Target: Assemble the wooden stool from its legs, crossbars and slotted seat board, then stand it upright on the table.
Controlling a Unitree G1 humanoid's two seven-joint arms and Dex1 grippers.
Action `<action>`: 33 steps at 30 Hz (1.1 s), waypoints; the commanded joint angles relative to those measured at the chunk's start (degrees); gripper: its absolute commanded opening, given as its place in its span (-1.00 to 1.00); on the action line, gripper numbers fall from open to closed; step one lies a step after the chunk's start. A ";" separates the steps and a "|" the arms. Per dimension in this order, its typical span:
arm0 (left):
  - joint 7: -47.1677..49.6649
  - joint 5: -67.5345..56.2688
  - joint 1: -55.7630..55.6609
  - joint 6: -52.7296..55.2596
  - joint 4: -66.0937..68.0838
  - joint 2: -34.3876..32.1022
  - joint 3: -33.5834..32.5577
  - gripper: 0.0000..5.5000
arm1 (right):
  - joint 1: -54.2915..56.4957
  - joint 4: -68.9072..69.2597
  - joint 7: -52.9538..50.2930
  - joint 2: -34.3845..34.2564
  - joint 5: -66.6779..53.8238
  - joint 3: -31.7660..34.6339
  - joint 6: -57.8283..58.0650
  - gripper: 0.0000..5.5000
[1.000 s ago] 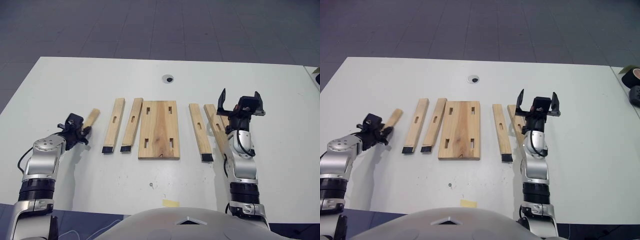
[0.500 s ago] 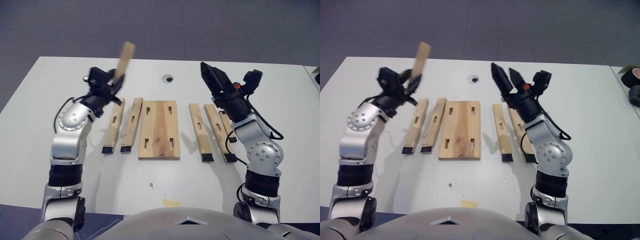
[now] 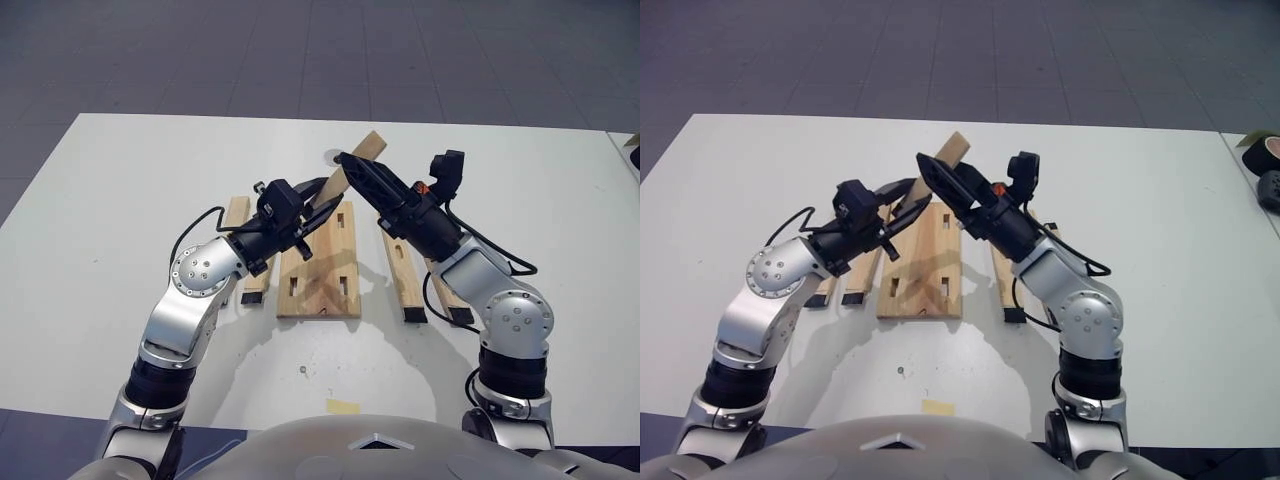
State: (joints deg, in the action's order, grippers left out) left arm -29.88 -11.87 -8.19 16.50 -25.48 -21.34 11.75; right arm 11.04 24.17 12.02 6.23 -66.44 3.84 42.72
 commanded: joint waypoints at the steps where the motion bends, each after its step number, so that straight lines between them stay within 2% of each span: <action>1: 0.66 0.90 -0.46 0.89 -0.05 0.50 0.35 -0.53 | 0.32 0.37 -0.46 -0.68 0.31 -0.11 -0.98 0.51; 14: -0.71 0.12 -1.75 1.81 -1.00 0.73 1.56 -0.53 | -0.22 -1.45 -0.68 -2.20 7.25 -1.92 -4.92 -0.28; 23: -0.37 -0.76 -1.59 2.49 -0.88 1.56 0.87 -0.53 | -0.58 -1.79 0.34 -3.31 7.92 -1.37 -6.73 -0.80; 27: -0.02 -0.50 -1.41 2.52 -0.91 1.92 0.79 -0.53 | -0.07 -2.06 -0.69 -4.70 7.01 0.57 -8.30 -0.85; 28: 0.14 -0.45 -1.42 2.61 -0.83 1.96 0.63 -0.39 | 0.30 -2.30 -2.13 -5.43 7.81 1.93 -9.92 -0.85; 30: 0.36 -2.04 -1.42 3.39 -0.94 2.38 -0.80 -0.29 | 0.95 -3.24 -5.72 -6.03 10.15 5.70 -13.56 -0.85; 33: 2.02 -8.57 -1.70 6.36 -1.86 3.81 -7.48 -0.10 | -1.05 -4.21 -7.15 -2.46 13.28 10.69 -16.09 -0.85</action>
State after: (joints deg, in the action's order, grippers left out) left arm -29.24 -16.27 -9.28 20.53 -26.14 -18.37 9.22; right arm 11.57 20.73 5.69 1.19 -55.23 11.45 27.78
